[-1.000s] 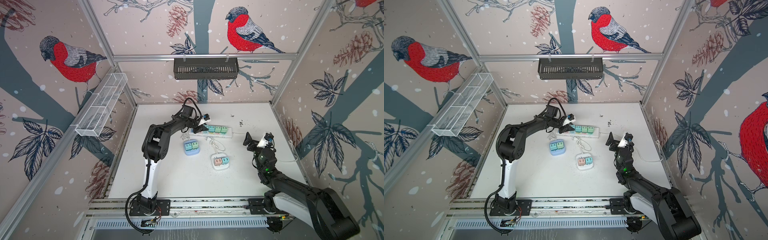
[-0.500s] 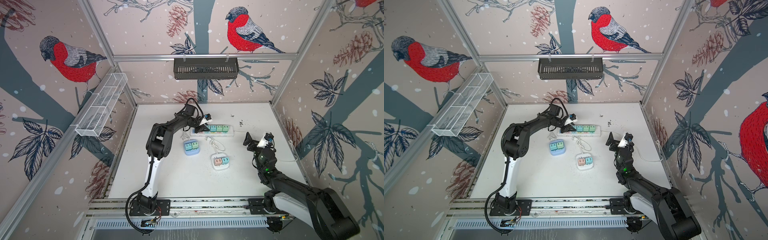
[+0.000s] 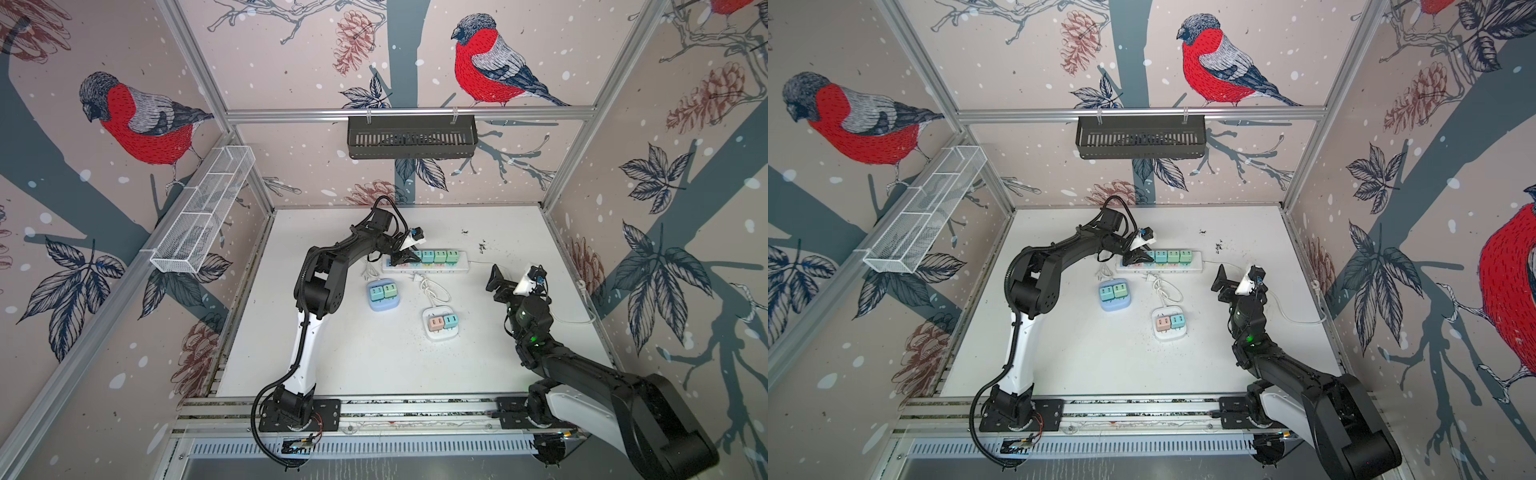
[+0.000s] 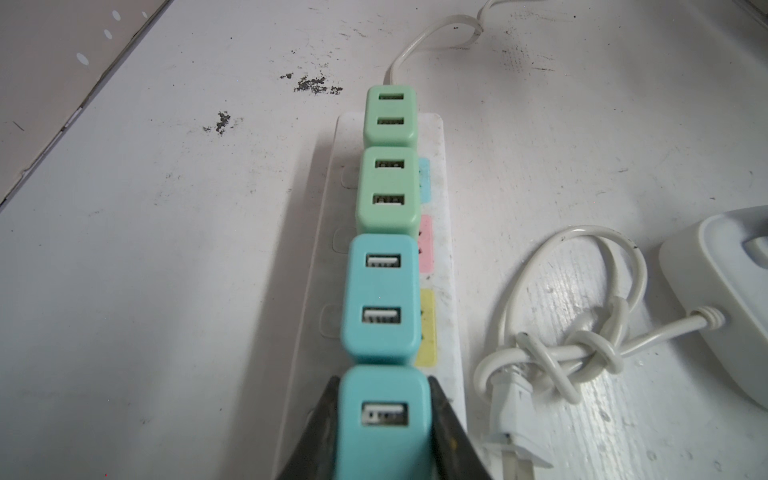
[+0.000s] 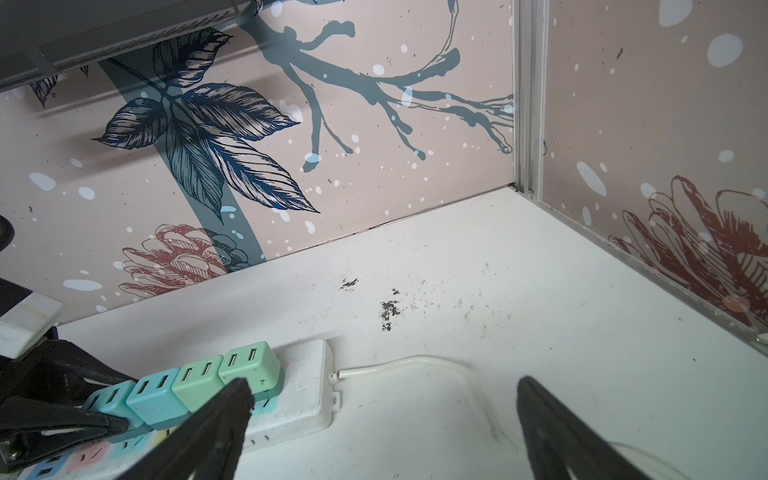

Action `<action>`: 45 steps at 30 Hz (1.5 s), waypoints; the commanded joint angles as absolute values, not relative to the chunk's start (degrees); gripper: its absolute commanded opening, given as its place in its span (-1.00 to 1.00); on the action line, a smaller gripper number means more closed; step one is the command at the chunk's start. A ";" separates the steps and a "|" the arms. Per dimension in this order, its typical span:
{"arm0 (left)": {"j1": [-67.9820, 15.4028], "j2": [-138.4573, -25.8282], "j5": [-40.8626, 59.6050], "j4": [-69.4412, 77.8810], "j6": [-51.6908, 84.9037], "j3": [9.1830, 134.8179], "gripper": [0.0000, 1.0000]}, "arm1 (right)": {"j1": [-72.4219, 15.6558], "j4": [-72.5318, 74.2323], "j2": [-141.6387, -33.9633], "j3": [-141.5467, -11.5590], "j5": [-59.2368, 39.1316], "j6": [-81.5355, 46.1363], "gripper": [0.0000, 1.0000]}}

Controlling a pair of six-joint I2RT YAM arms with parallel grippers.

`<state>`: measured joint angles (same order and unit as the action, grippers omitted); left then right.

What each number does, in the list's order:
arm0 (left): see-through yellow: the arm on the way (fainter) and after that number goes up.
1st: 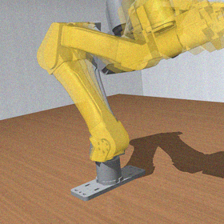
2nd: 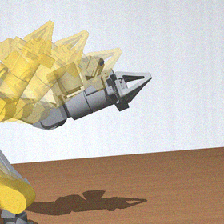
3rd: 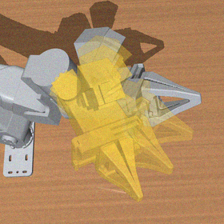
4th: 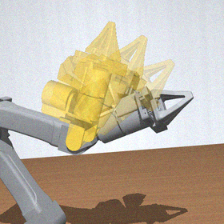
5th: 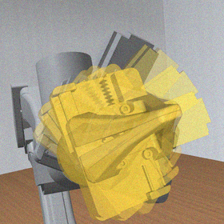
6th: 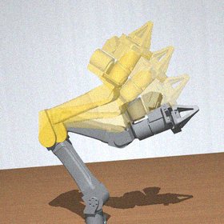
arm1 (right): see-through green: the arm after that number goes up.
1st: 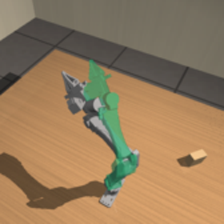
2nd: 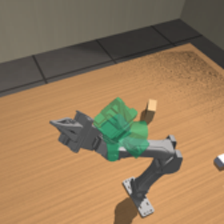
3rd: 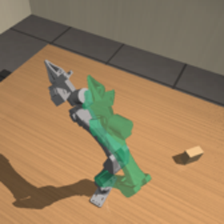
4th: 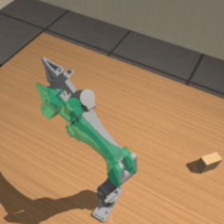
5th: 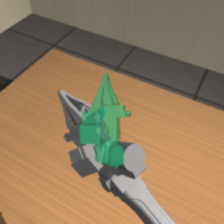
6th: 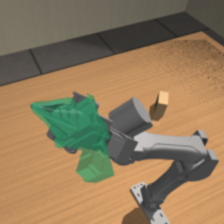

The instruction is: Insert the plug

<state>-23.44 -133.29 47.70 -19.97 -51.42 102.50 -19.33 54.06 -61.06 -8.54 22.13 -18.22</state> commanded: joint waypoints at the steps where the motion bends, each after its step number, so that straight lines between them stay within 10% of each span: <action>1: -24.47 -134.34 43.02 -23.74 -52.13 102.80 -1.00 | -19.32 55.85 -61.08 -8.61 21.74 -18.99 0.98; 12: -25.27 -136.80 41.02 -27.46 -52.14 107.18 -1.00 | -19.33 55.82 -61.20 -8.61 21.62 -19.01 0.98; 14: -24.93 -135.40 41.18 -22.69 -48.06 105.28 -0.28 | -19.31 55.82 -61.26 -8.62 21.62 -18.99 0.98; 15: -24.71 -134.61 41.60 -20.16 -45.46 104.36 0.66 | -19.34 55.81 -61.24 -8.66 21.62 -19.08 0.98; 16: -24.57 -134.01 41.66 -18.11 -43.42 103.92 0.98 | -19.32 55.86 -61.26 -8.62 21.62 -19.10 0.98; 34: -22.26 -96.98 25.77 25.64 -14.16 65.18 0.98 | -17.32 58.08 -62.70 -8.57 20.95 -20.64 0.99; 45: -19.20 -70.16 -6.28 34.51 -1.30 34.07 0.98 | -16.00 61.91 -61.78 -6.35 20.74 -21.40 0.99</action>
